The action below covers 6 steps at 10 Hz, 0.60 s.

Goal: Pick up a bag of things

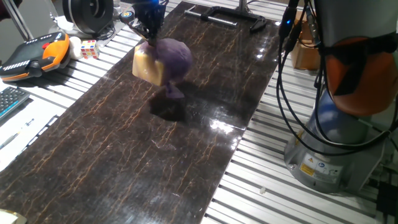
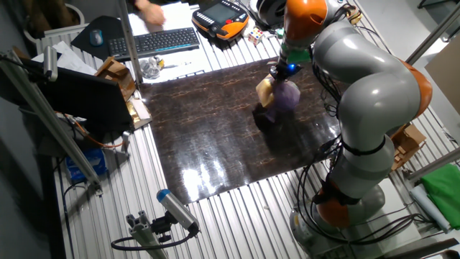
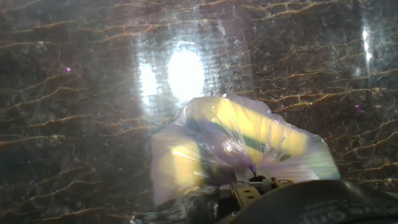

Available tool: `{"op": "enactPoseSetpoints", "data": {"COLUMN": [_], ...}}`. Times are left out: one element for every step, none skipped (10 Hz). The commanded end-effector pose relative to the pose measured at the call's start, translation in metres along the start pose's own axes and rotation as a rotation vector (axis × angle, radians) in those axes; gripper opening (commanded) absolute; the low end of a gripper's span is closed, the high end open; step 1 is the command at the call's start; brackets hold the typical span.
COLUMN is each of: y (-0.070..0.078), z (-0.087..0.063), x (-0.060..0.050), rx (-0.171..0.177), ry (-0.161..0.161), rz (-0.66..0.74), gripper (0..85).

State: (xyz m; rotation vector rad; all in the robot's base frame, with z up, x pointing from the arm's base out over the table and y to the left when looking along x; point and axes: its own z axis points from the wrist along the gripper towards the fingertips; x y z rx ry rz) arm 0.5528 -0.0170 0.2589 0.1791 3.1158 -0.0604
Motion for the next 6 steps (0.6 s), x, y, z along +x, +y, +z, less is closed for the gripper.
{"op": "enactPoseSetpoints", "data": {"y": [0.0001,0.0001,-0.0002,-0.0002,0.0,0.0001], "z": [0.0,0.0001,0.0,0.0,0.0,0.0], "x": [0.0,-0.0004,-0.0005,-0.0005,-0.0004,-0.0004], "rx": [0.0,0.001,0.006,0.006,0.006,0.004], "ry": [-0.003,-0.004,-0.005,-0.005,-0.005,-0.006], "rz": [-0.001,-0.005,-0.007,-0.007,-0.005,-0.004], "gripper": [0.7,0.7,0.7,0.7,0.7,0.7]}}
